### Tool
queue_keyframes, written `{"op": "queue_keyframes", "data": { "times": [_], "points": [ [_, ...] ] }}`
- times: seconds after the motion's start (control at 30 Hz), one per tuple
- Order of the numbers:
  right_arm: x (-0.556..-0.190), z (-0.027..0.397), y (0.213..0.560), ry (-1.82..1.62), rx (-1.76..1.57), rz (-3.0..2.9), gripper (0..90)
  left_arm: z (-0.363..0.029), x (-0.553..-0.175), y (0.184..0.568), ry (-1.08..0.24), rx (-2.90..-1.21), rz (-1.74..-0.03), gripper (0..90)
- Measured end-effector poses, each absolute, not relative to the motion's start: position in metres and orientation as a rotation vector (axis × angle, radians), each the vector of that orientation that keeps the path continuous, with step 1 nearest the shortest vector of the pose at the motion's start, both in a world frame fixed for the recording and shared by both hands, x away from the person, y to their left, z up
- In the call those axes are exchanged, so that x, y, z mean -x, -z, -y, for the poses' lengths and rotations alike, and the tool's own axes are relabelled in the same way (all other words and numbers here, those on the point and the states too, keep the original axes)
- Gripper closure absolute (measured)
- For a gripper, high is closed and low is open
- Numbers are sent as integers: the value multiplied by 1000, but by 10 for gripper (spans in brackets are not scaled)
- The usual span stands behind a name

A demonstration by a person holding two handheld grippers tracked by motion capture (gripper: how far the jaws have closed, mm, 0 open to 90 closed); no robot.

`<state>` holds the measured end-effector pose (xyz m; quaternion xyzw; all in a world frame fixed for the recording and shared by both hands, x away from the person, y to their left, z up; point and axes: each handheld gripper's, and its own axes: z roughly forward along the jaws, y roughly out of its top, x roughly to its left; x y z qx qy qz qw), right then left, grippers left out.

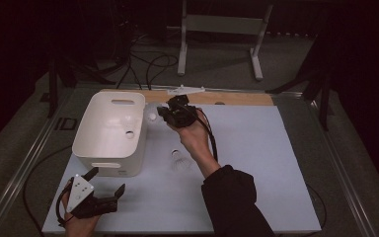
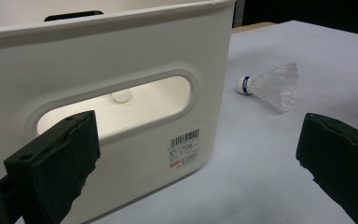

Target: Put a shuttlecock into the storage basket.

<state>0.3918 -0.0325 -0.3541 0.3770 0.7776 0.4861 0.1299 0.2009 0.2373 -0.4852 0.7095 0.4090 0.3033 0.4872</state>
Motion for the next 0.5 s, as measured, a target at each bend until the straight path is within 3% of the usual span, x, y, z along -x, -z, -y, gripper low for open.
{"op": "queue_keyframes", "data": {
  "times": [0.5],
  "points": [
    [-390,19,348,-1434,-1067,-2271,893,-238,-201,485,-738,-1724,-994,3]
  ]
}}
